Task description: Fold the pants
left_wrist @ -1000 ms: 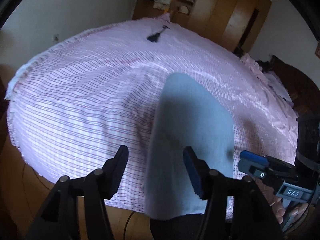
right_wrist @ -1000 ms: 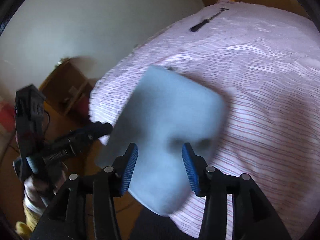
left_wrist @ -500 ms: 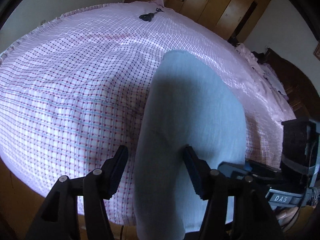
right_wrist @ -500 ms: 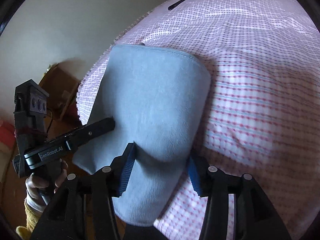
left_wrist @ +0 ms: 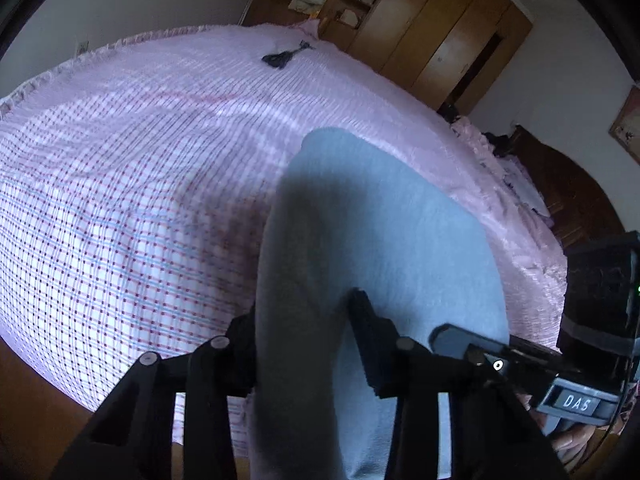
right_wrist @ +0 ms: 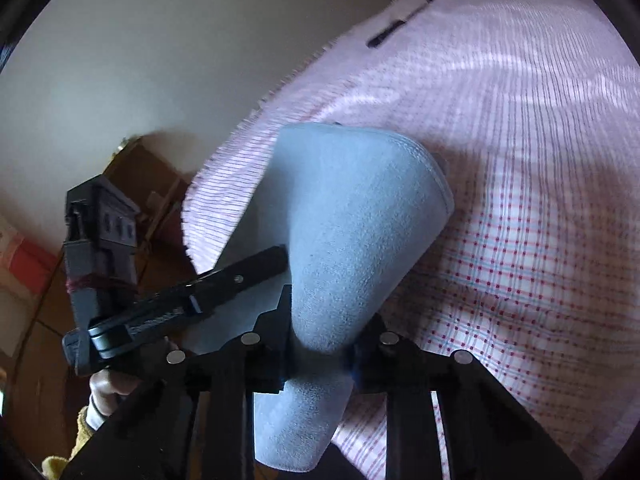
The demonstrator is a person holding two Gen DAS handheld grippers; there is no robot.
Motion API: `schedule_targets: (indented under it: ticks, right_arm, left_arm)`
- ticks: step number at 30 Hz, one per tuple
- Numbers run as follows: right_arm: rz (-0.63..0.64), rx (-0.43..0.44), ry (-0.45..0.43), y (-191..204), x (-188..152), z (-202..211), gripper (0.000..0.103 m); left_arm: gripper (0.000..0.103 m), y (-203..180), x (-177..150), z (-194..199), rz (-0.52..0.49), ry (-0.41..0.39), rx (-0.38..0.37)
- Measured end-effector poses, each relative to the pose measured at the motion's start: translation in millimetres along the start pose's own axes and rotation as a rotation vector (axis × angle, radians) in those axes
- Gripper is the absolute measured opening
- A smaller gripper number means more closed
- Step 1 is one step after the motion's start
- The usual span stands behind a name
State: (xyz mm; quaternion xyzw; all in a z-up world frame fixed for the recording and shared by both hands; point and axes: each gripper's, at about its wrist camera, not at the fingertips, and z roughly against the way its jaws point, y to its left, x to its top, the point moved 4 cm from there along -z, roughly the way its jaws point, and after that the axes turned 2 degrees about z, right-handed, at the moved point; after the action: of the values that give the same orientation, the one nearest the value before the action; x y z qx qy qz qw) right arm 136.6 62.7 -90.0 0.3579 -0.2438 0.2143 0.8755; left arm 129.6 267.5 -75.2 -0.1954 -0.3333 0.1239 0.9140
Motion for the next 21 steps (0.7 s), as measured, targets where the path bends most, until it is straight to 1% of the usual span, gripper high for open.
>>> schedule_targets:
  ticks: [5,9,14,17,21]
  right_arm:
    - [0.036,0.021,-0.039,0,9,49,0.014]
    - [0.035,0.027,-0.062,-15,11,91,0.014]
    - [0.021,0.008,-0.096,-45,10,144,0.014]
    - [0.007,-0.017,-0.100,-64,13,169,0.014]
    - [-0.016,-0.058,-0.108,-98,12,200,0.014]
  left_arm:
    - [0.041,-41,3,13,-0.036,-0.037,-0.070]
    - [0.041,-82,1,11,-0.069,-0.030,-0.126]
    - [0.041,-141,-2,0,-0.135,-0.016,-0.165]
    - [0.041,-176,-7,-13,-0.176,-0.001,-0.178]
    - [0.040,-215,-13,-36,-0.201,0.030,-0.213]
